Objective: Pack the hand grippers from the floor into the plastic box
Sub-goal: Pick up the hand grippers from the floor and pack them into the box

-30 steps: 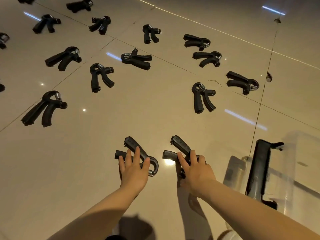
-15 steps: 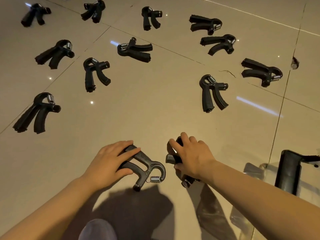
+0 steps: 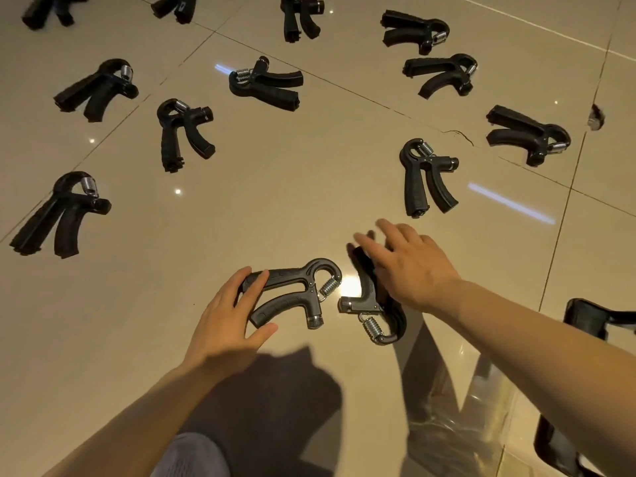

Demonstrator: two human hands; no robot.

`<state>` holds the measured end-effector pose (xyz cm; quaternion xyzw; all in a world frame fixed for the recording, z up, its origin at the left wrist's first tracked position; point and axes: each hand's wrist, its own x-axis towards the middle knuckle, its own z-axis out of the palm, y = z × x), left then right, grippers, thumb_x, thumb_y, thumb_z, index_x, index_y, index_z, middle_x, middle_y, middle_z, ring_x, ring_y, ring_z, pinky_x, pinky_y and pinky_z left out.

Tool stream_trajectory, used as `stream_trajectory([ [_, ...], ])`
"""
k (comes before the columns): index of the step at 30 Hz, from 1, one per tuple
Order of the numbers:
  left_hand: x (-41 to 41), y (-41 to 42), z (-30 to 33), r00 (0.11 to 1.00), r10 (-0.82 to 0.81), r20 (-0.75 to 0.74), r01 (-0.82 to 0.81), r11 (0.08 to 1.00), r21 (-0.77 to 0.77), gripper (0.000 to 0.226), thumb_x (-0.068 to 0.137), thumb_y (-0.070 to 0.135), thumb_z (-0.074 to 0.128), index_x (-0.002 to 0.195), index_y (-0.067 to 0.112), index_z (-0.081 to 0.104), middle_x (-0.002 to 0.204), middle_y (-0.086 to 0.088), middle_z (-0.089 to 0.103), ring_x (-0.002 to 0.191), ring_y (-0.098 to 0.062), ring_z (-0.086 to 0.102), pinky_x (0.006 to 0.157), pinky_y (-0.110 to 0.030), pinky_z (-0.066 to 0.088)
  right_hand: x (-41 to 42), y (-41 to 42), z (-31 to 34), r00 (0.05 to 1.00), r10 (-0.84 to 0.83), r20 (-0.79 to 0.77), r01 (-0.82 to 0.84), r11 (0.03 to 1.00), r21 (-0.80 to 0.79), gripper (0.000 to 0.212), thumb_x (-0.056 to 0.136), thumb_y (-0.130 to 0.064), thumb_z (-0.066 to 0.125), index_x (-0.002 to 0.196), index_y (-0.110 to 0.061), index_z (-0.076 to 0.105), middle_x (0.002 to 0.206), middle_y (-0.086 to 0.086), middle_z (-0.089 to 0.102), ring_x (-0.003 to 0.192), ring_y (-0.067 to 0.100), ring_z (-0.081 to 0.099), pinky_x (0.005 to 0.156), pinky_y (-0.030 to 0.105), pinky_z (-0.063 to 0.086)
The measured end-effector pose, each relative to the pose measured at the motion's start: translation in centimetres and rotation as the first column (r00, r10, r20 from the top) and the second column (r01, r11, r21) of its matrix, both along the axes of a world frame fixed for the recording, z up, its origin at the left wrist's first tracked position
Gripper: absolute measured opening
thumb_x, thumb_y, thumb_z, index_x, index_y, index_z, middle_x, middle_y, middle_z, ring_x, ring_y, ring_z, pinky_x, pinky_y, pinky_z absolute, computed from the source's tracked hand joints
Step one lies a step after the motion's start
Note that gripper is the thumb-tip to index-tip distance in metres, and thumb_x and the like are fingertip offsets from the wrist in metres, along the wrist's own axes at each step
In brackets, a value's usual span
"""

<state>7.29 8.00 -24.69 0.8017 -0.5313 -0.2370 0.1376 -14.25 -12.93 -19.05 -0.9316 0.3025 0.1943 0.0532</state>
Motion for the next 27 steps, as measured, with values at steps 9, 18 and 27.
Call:
stream_trajectory([
  [9, 1.3, -0.2, 0.1, 0.998, -0.06, 0.029, 0.061, 0.998, -0.002, 0.085, 0.066, 0.063, 0.05, 0.143, 0.03, 0.035, 0.144, -0.004, 0.036, 0.127, -0.027, 0.042, 0.098, -0.043, 0.04, -1.5, -0.9, 0.9, 0.897, 0.363, -0.25, -0.37, 0.929, 0.021, 0.077, 0.09, -0.016, 0.056, 0.148, -0.031, 0.008, 0.158, -0.002, -0.012, 0.143, 0.03, 0.006, 0.11, 0.048, 0.024],
  [18, -0.4, -0.2, -0.1, 0.997, 0.062, -0.054, -0.063, 0.998, -0.011, 0.092, 0.063, 0.073, 0.049, 0.145, 0.036, 0.028, 0.147, 0.003, 0.028, 0.132, -0.016, 0.029, 0.108, -0.031, 0.026, -1.9, -2.8, 0.4, 0.976, 0.045, -0.214, -0.055, 0.998, -0.044, 0.074, 0.079, -0.047, 0.066, 0.139, -0.031, 0.025, 0.143, 0.002, 0.024, 0.127, 0.027, 0.032, 0.1, 0.042, 0.035],
  [27, -0.8, -0.8, 3.4, 0.999, 0.043, -0.031, -0.047, 0.99, -0.13, 0.083, 0.061, 0.058, 0.061, 0.134, 0.021, 0.049, 0.13, 0.0, 0.042, 0.115, -0.019, 0.048, 0.093, -0.029, 0.04, -4.5, 2.2, 1.7, 0.961, 0.051, -0.271, -0.065, 0.997, -0.045, 0.057, 0.081, -0.041, 0.056, 0.132, -0.023, 0.038, 0.132, 0.001, 0.044, 0.129, 0.028, 0.033, 0.11, 0.048, 0.02],
])
